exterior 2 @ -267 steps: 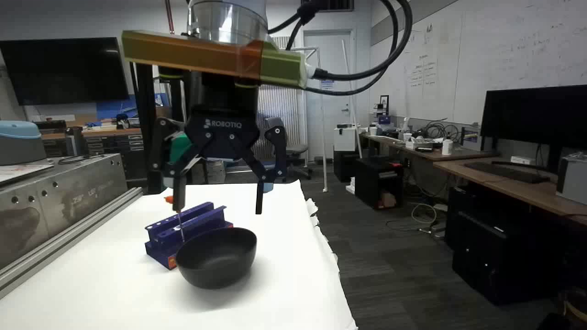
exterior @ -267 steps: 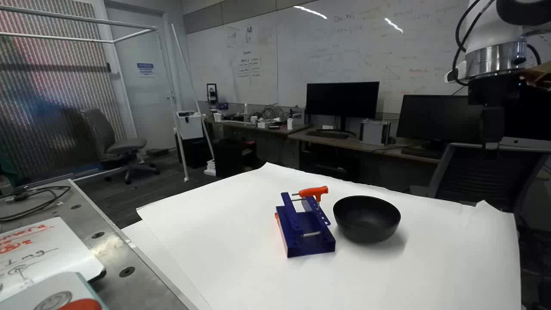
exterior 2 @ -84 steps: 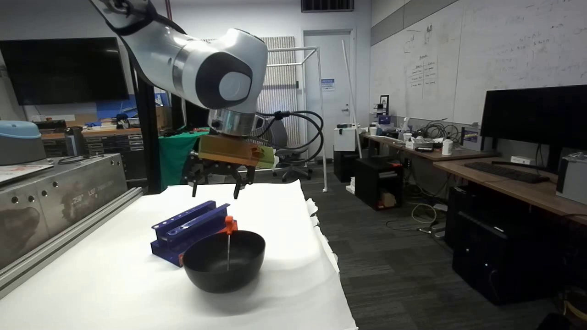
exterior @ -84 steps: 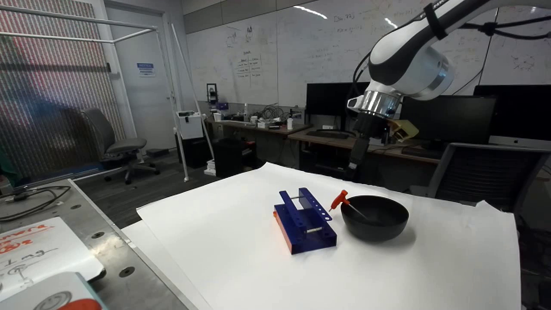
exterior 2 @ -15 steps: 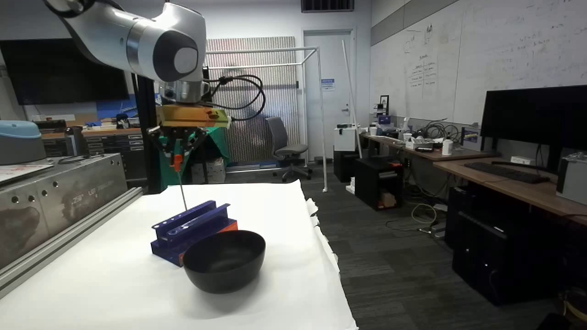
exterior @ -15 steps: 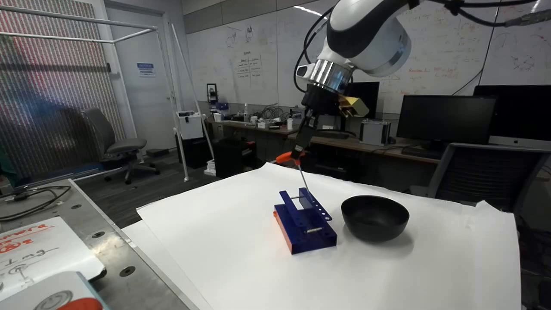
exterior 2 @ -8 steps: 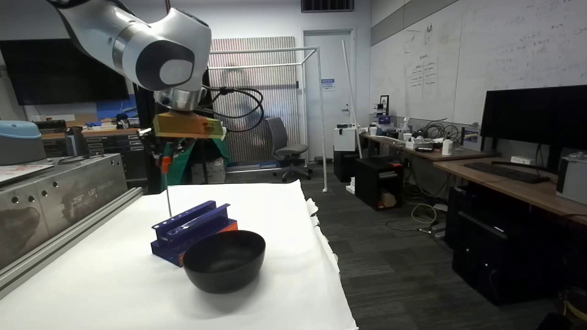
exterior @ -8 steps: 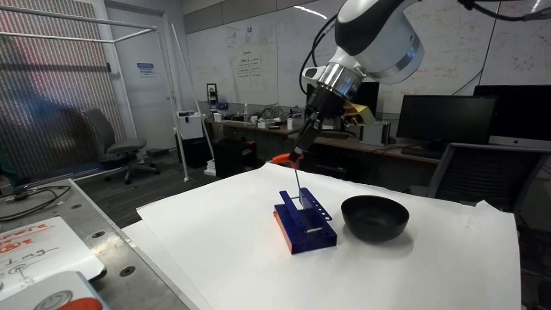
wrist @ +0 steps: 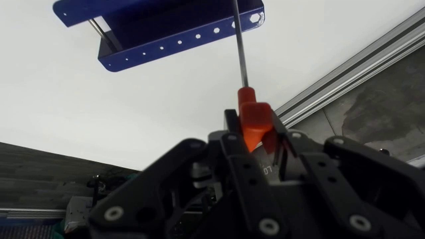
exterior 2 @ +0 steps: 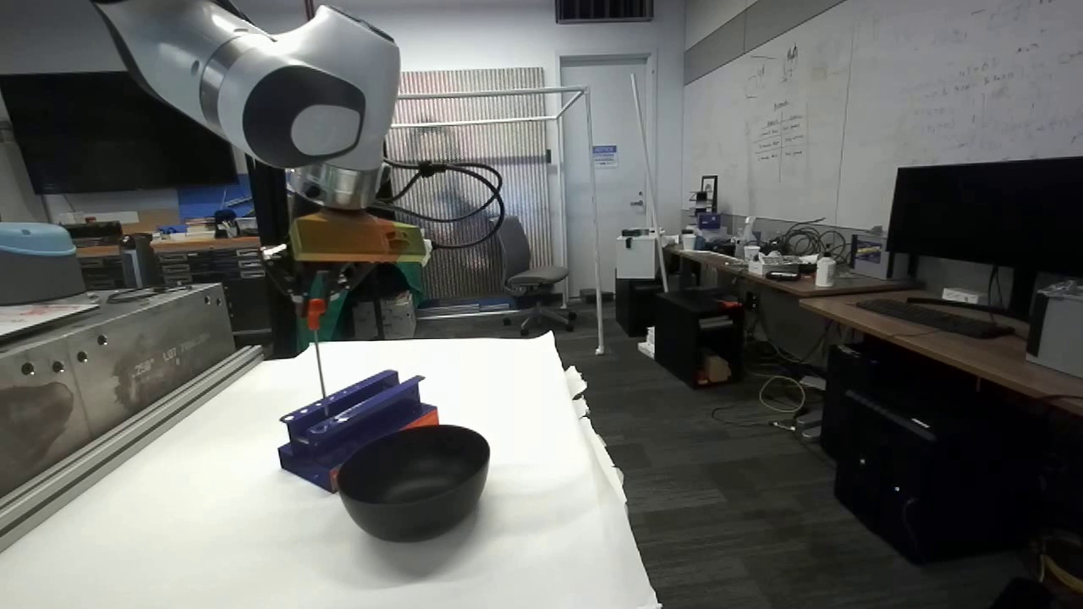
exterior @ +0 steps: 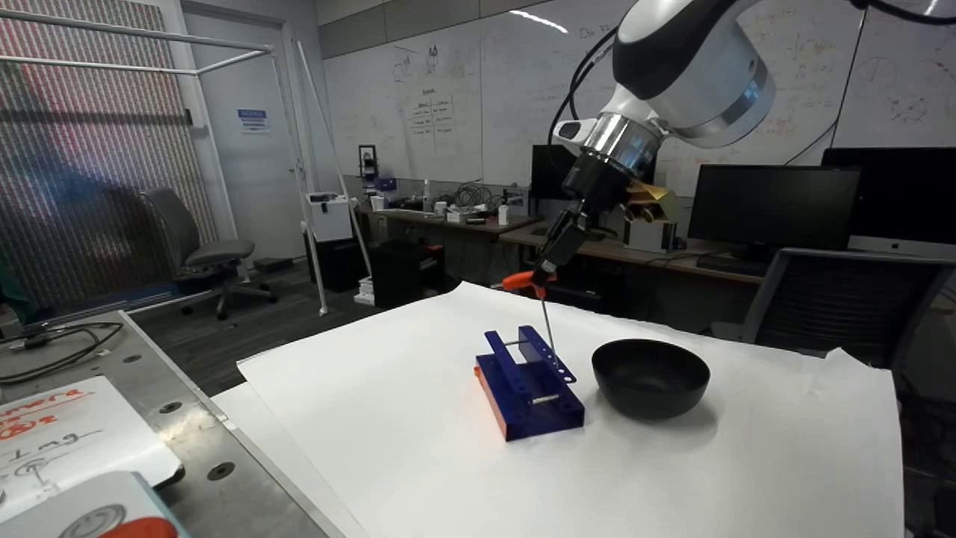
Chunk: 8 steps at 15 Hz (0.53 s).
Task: Put the orange object inside the bowl.
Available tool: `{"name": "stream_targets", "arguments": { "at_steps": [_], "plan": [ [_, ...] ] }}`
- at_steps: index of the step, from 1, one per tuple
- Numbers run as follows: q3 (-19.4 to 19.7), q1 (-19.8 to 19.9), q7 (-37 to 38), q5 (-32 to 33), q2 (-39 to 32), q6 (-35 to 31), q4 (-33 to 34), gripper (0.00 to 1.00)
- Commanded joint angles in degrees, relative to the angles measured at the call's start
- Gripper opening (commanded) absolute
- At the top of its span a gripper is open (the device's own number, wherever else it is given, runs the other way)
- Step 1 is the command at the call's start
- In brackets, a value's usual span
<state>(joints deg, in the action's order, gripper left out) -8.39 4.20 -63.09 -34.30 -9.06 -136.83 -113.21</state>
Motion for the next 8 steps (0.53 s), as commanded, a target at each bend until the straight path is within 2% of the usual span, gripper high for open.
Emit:
{"name": "stream_targets", "arguments": {
  "at_steps": [1, 8],
  "plan": [
    [1.34, -0.51, -1.67, -1.93, 3.57, -1.13, -3.94, 0.11],
    [2.48, -0.59, -3.79, -3.88, 4.09, -0.98, -5.35, 0.11]
  ]
}}
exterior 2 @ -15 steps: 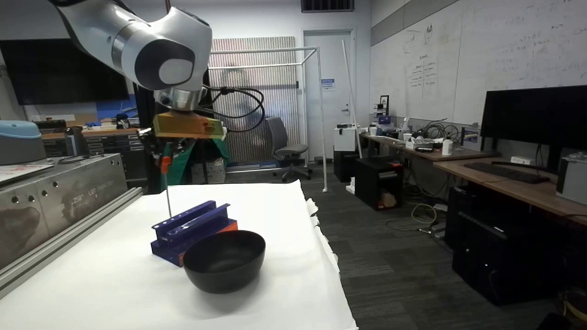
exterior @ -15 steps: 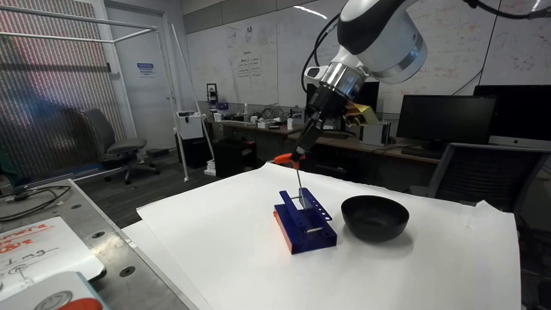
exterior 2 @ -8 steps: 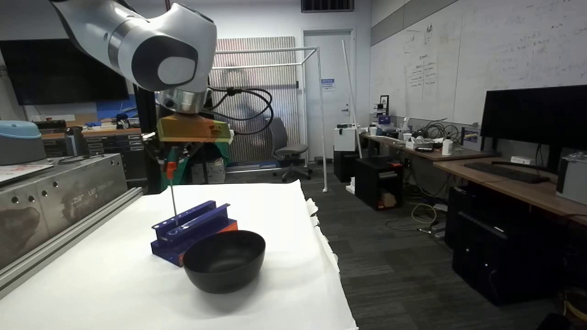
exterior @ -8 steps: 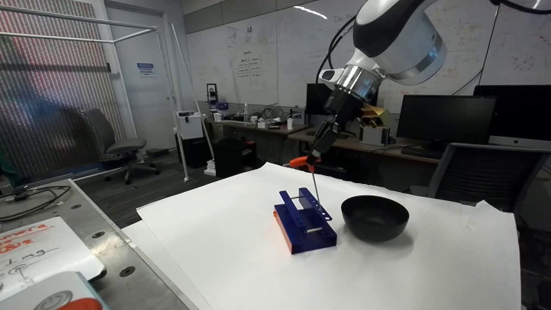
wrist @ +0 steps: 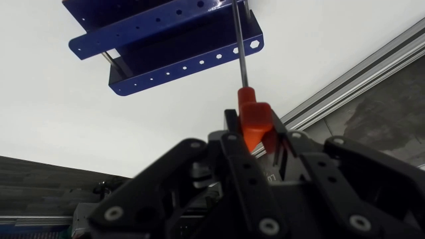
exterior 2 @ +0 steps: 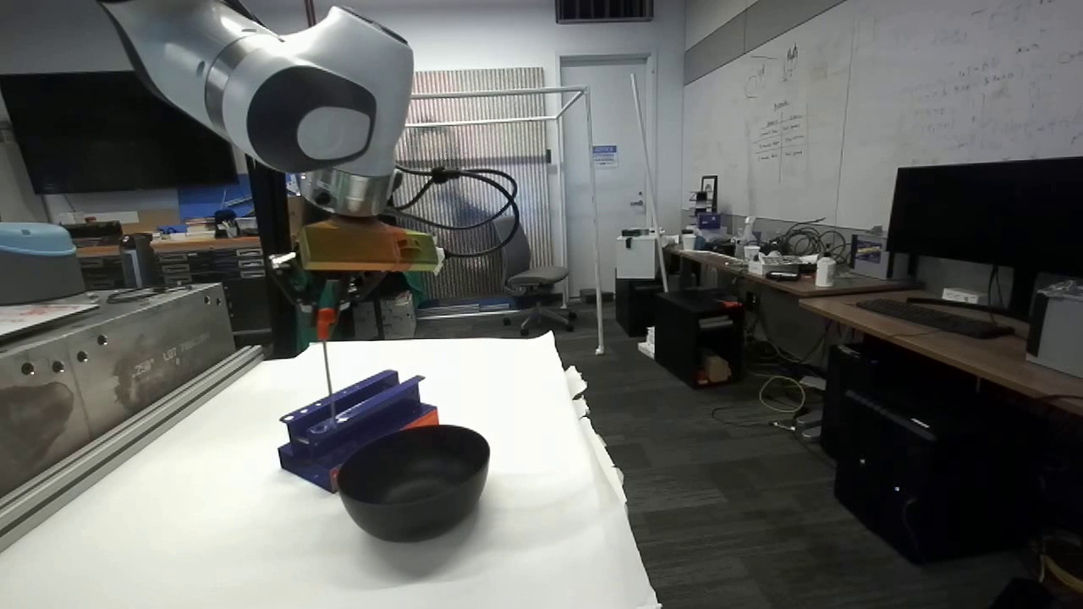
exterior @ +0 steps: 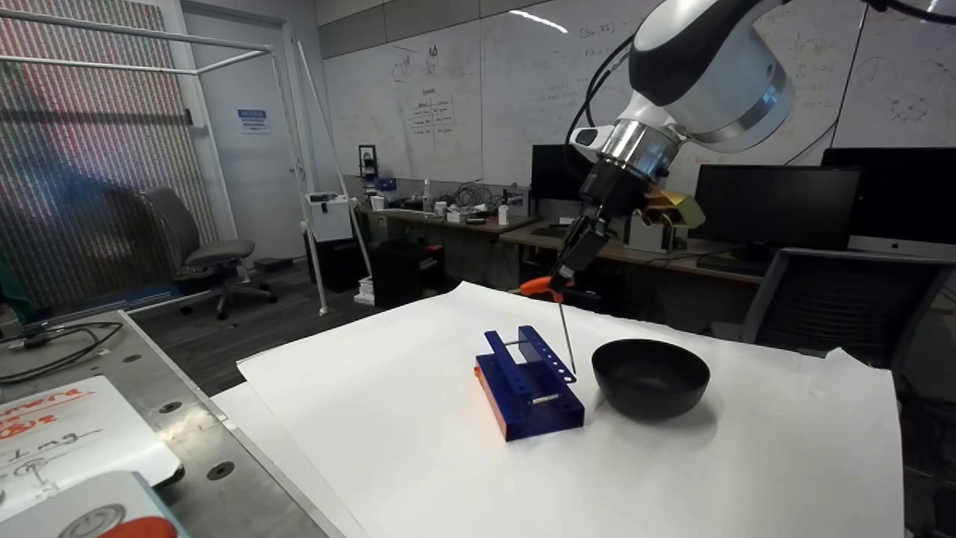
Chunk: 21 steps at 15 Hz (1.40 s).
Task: Put the orange object inside the bowl.
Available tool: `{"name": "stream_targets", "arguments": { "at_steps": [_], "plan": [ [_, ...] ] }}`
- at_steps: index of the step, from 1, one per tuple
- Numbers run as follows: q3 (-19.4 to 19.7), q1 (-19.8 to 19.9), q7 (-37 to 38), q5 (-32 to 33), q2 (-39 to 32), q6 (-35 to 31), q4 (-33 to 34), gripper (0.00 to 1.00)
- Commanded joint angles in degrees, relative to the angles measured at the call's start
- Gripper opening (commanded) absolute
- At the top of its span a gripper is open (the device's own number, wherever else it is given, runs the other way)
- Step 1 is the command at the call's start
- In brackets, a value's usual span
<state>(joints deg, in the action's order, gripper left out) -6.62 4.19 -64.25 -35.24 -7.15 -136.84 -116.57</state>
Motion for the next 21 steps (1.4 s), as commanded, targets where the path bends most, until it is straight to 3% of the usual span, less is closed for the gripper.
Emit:
{"name": "stream_targets", "arguments": {
  "at_steps": [1, 21],
  "plan": [
    [0.79, -0.59, -3.03, -3.35, 2.19, -0.95, -2.11, 0.11],
    [1.87, -1.01, -7.62, -9.68, 2.78, 0.73, -1.8, 0.12]
  ]
}}
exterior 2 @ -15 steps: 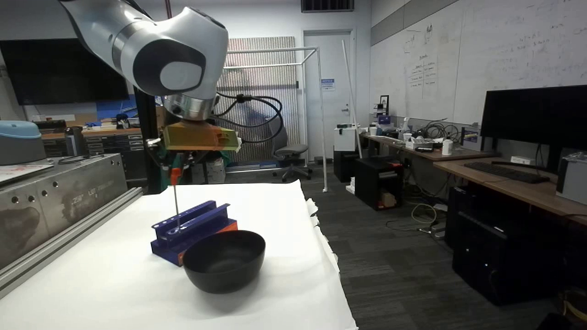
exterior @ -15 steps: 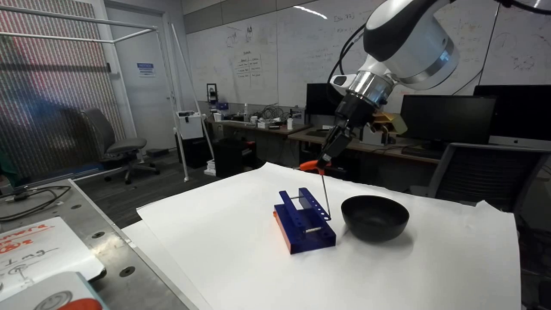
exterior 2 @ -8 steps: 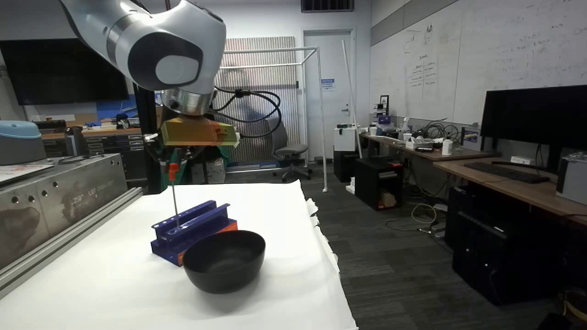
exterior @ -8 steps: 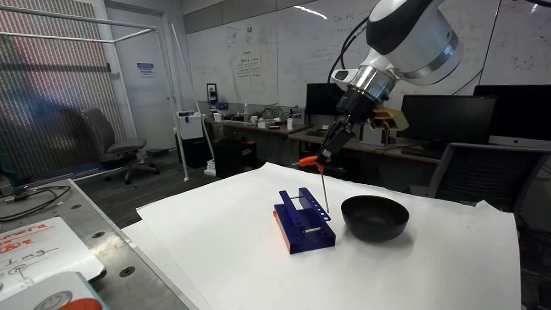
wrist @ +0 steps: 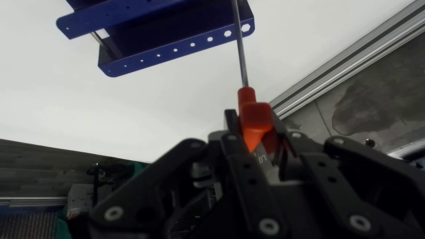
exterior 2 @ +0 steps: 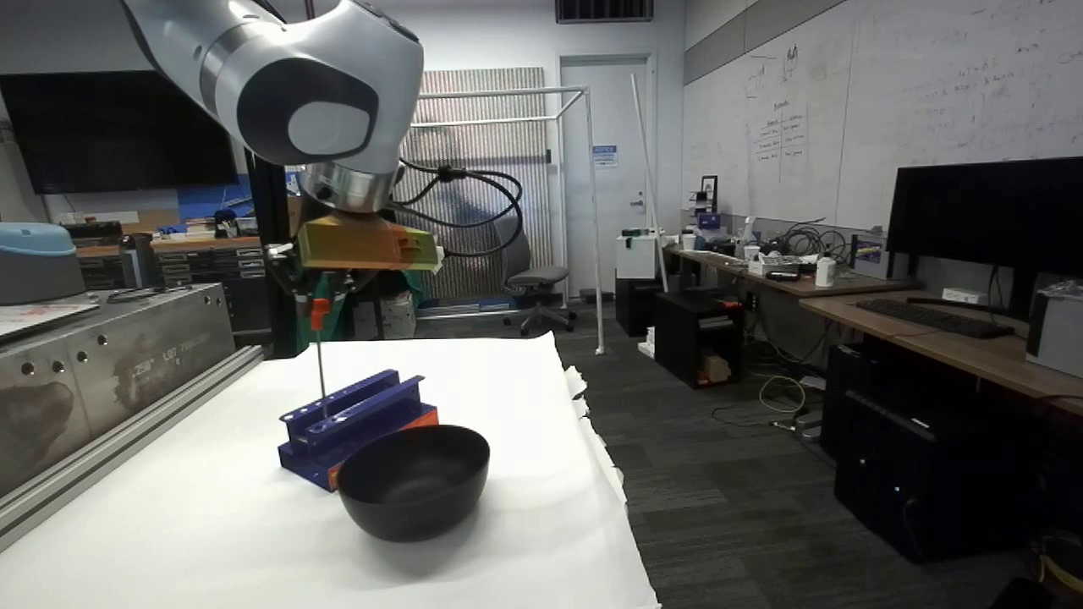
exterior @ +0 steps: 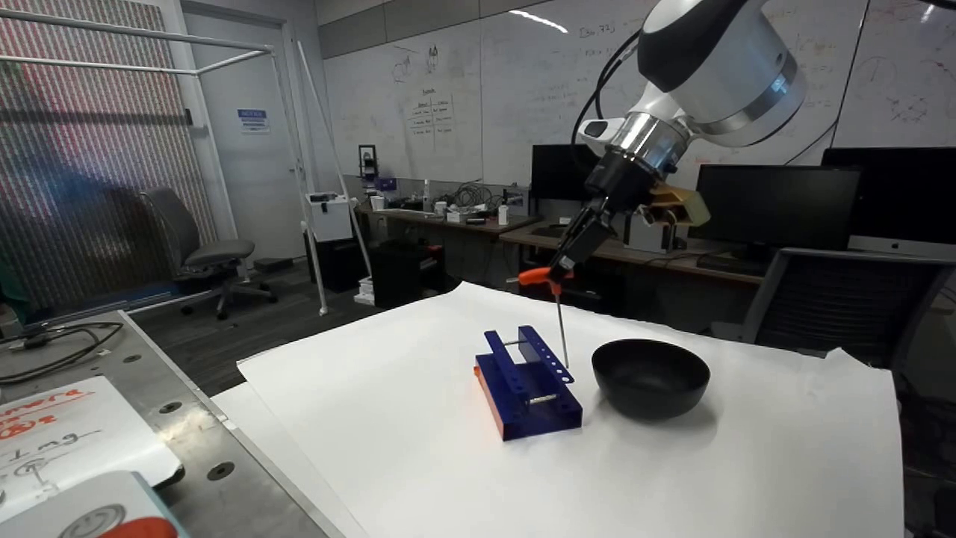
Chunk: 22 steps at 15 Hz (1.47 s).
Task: Put the orange object inside the bowl.
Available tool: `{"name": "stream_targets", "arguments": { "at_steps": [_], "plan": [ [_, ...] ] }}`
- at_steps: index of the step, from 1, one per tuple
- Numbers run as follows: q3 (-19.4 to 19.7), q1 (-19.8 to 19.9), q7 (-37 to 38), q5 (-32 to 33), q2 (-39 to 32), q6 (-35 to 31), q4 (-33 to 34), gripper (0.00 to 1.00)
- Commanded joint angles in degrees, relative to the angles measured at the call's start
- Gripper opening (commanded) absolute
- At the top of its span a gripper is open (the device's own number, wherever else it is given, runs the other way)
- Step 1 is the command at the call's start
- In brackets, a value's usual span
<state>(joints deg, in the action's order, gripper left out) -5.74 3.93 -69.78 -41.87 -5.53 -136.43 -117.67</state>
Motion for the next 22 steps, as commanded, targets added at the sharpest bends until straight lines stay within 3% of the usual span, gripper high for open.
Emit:
{"name": "stream_targets", "arguments": {
  "at_steps": [1, 22],
  "plan": [
    [1.05, -0.78, -2.21, -3.47, 1.09, 0.34, -0.69, 0.12],
    [1.44, -0.78, -5.2, -7.55, -0.2, 0.66, -1.37, 0.11]
  ]
}}
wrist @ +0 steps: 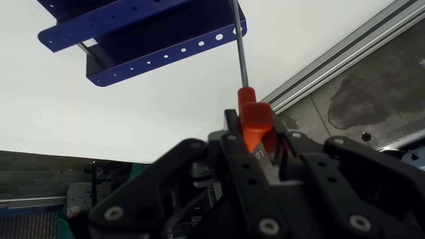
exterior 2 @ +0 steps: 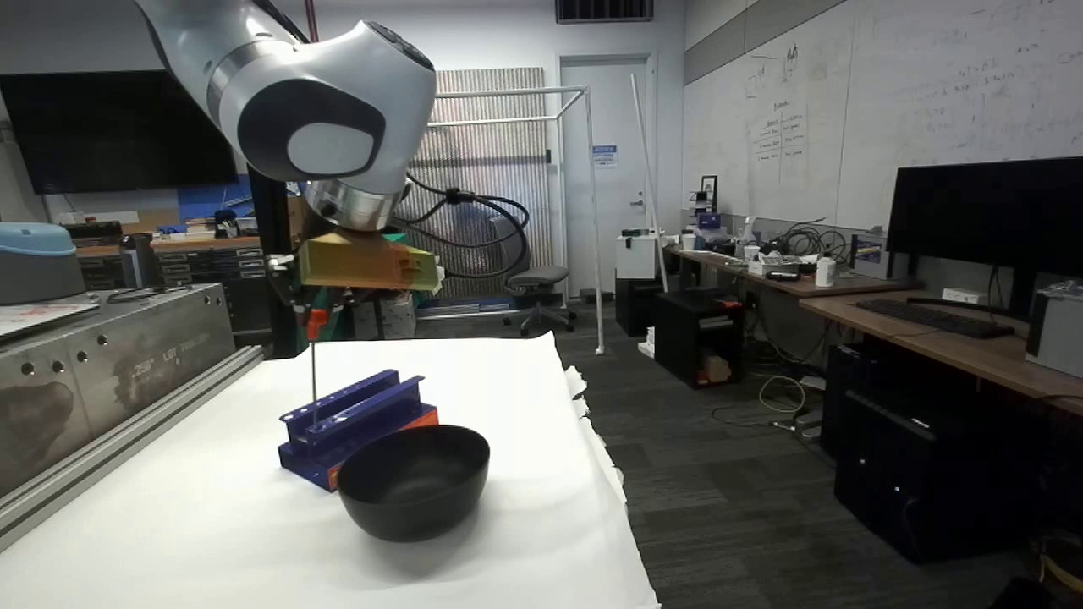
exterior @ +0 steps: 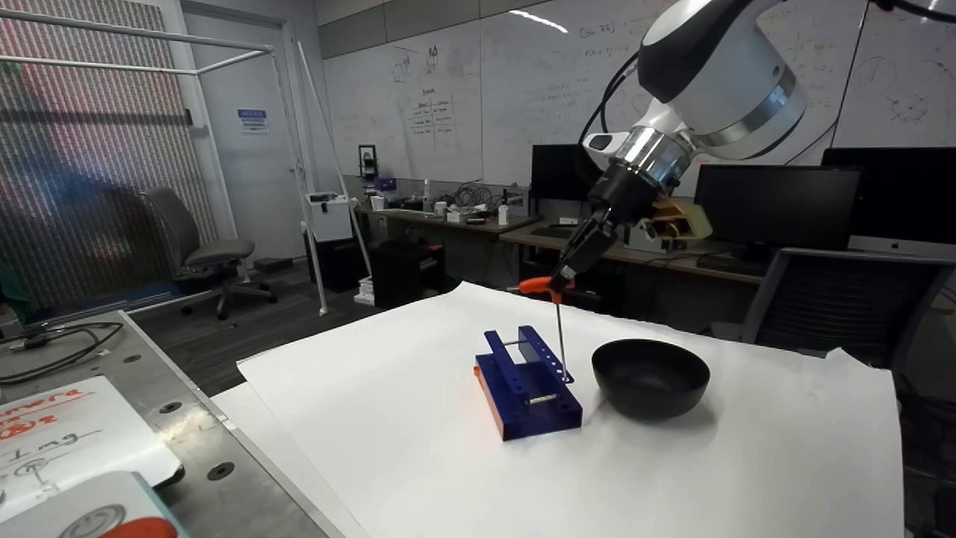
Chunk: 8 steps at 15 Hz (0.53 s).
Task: Put the orange object inside the bowl.
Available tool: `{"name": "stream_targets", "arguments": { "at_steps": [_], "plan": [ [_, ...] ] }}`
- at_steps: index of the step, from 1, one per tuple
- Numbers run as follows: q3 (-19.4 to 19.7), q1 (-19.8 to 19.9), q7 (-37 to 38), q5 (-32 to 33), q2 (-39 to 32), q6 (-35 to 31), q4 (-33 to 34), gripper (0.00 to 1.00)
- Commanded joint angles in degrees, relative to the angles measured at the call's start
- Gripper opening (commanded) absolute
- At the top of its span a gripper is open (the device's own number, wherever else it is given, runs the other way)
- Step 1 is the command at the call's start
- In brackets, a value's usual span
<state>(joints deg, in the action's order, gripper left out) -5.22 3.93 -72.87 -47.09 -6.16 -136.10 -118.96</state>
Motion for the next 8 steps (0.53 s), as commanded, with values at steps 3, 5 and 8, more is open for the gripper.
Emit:
{"name": "stream_targets", "arguments": {
  "at_steps": [3, 5, 8],
  "plan": [
    [0.98, -0.77, -2.44, -2.54, 0.24, 0.28, -0.12, 0.11],
    [1.03, -0.75, -2.71, -2.46, 0.05, 0.14, -0.24, 0.11],
    [1.04, -0.86, -3.34, -1.93, -0.28, -0.79, -0.66, 0.12]
  ]
}}
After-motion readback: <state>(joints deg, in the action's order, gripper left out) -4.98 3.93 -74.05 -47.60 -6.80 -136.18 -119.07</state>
